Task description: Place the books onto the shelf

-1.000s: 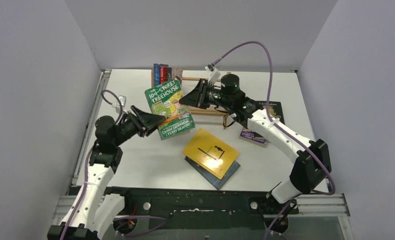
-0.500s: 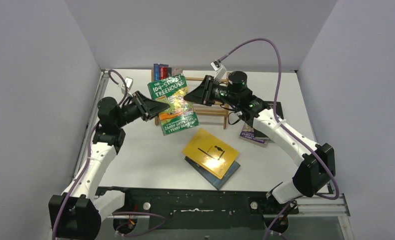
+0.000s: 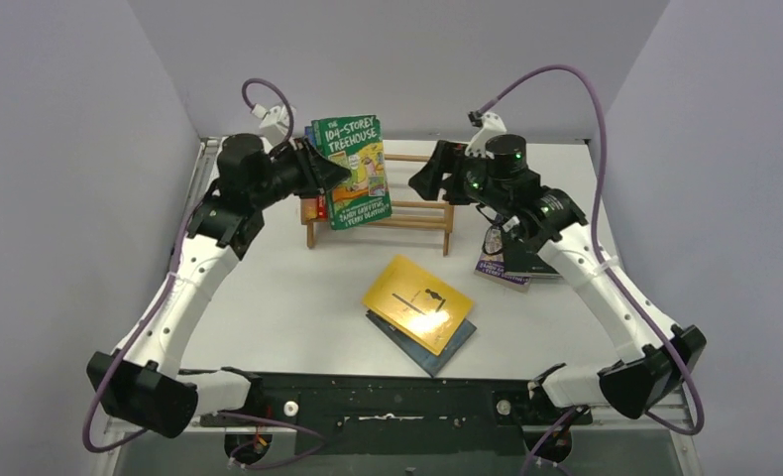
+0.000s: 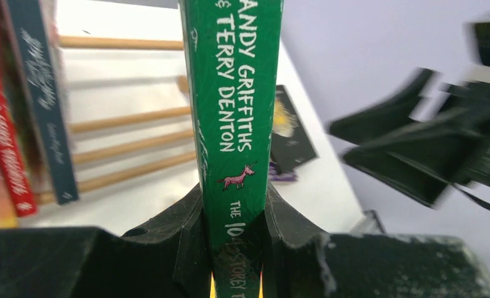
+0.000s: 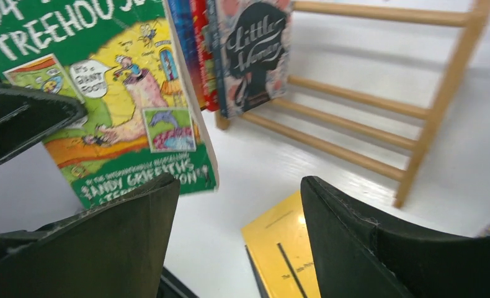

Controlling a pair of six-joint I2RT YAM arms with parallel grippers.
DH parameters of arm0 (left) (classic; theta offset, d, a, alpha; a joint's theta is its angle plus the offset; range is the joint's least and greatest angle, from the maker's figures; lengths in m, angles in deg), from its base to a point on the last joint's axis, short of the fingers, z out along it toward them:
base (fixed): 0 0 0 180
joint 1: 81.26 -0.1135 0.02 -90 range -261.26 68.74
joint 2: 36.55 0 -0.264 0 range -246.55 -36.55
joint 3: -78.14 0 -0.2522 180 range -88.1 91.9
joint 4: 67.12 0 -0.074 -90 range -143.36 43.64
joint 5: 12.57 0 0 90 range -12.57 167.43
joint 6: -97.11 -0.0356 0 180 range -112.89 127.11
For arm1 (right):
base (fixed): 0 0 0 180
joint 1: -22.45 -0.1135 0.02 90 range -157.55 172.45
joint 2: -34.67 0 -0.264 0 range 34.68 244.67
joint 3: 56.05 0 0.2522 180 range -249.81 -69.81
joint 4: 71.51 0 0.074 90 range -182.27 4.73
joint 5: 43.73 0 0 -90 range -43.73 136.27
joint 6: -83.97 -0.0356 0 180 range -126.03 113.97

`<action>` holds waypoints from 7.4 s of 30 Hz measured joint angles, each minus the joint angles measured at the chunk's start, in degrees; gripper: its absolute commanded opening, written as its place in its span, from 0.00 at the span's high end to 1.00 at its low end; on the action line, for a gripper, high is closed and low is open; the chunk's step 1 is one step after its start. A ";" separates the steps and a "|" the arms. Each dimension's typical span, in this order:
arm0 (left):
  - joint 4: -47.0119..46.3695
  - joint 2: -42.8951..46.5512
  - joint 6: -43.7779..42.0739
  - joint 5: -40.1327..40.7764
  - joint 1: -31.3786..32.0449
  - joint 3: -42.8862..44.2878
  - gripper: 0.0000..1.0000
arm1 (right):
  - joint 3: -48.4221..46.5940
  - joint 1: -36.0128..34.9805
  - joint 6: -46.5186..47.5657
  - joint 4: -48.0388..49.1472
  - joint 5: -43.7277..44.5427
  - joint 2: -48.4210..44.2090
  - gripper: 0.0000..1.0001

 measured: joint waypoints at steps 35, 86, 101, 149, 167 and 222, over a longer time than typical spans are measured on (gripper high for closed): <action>-2.40 -39.06 -28.44 40.81 9.53 20.55 0.70 | 5.35 2.32 1.03 -9.66 14.60 -9.01 0.25; 0.42 2.97 7.43 5.33 6.86 -34.03 0.06 | 42.16 10.99 -5.60 -1.99 3.91 -8.39 0.08; -12.11 -14.82 19.43 0.68 7.69 -35.74 0.20 | 52.13 14.29 -10.95 22.16 -16.57 -0.83 0.17; -18.43 -11.89 29.49 3.72 8.26 -43.56 0.35 | 45.90 -0.39 -4.24 8.28 0.50 -6.19 0.69; -33.22 -11.63 38.84 2.86 10.23 -52.76 0.61 | 47.82 -6.32 -8.24 15.23 -0.35 -2.05 0.75; -16.92 3.37 42.91 -12.68 -5.27 -8.90 0.96 | 15.50 9.60 -41.75 44.17 -31.17 1.75 0.76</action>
